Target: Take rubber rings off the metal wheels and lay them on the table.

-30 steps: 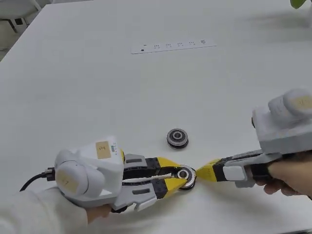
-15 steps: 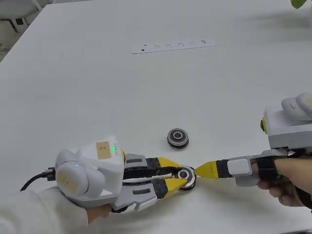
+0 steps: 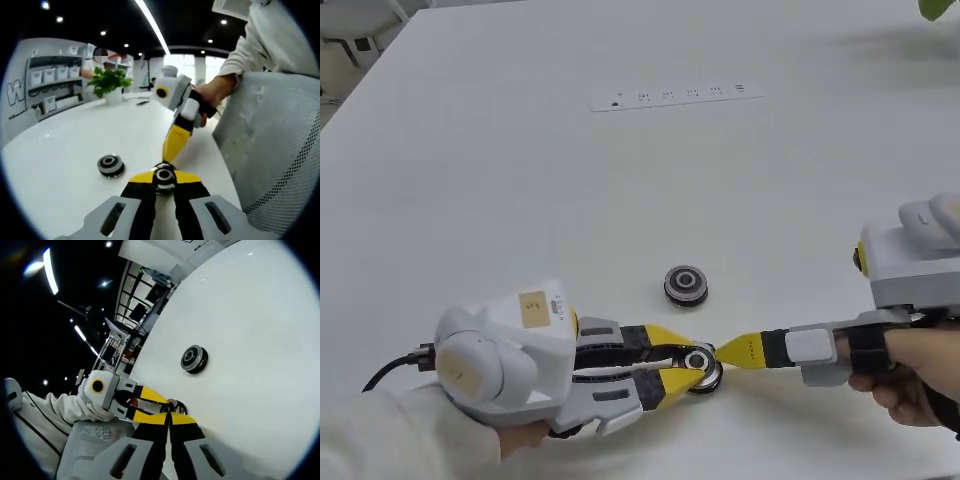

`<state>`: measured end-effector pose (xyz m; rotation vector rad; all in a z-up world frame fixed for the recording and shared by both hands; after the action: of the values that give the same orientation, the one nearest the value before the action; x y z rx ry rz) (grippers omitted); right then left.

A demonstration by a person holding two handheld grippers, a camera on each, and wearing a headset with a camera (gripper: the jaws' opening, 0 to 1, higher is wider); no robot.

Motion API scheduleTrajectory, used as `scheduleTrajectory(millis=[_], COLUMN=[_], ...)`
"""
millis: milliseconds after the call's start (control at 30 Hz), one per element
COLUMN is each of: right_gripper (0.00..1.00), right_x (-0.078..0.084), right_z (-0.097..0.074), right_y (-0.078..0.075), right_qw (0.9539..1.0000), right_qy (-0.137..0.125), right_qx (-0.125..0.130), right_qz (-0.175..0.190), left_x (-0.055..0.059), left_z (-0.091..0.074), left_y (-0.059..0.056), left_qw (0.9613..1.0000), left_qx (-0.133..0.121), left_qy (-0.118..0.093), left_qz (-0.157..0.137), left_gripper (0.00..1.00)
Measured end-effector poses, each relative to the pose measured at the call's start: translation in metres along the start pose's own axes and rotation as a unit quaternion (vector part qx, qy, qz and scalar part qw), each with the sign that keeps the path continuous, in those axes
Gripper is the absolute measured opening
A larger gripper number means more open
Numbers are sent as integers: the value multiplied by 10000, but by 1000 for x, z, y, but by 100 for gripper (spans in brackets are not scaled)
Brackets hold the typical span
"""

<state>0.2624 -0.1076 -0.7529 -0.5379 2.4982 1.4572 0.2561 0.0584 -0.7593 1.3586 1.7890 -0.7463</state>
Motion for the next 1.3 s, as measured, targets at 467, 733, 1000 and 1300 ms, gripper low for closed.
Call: scheduleTrajectory(millis=[467,733,1000,1300], right_gripper=[0,0,0,0], right_x=[-1,-1,-3,-5], right_z=[-1,-1,-1,-2], right_y=[2,5,9,14], right_qw=[10000,9998,9996,9990], right_qy=[-24,-31,-57,-122], right_qx=[-96,-173,-239,-366], right_qz=[-2,-62,-149,-246], left_x=[0,0,0,0], left_z=[0,0,0,0], left_y=[0,0,0,0], left_qw=[10000,10000,10000,10000], left_qx=[2,2,0,0], left_qy=[4,14,19,29], left_qz=[11,16,15,6], left_gripper=[14,14,14,14])
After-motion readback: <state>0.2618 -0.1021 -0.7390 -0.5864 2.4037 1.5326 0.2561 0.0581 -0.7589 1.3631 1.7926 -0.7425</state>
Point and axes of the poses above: the centre of the closed fingertips' face, and the gripper's own axes: z roughly forward along the fingers, y roughly to its left, x roughly out of its underside, the point moved 9 cm from there along -z, roughly backward along the fingers, and after that the axes turned 13 degrees about y, right-handed, at the moved point
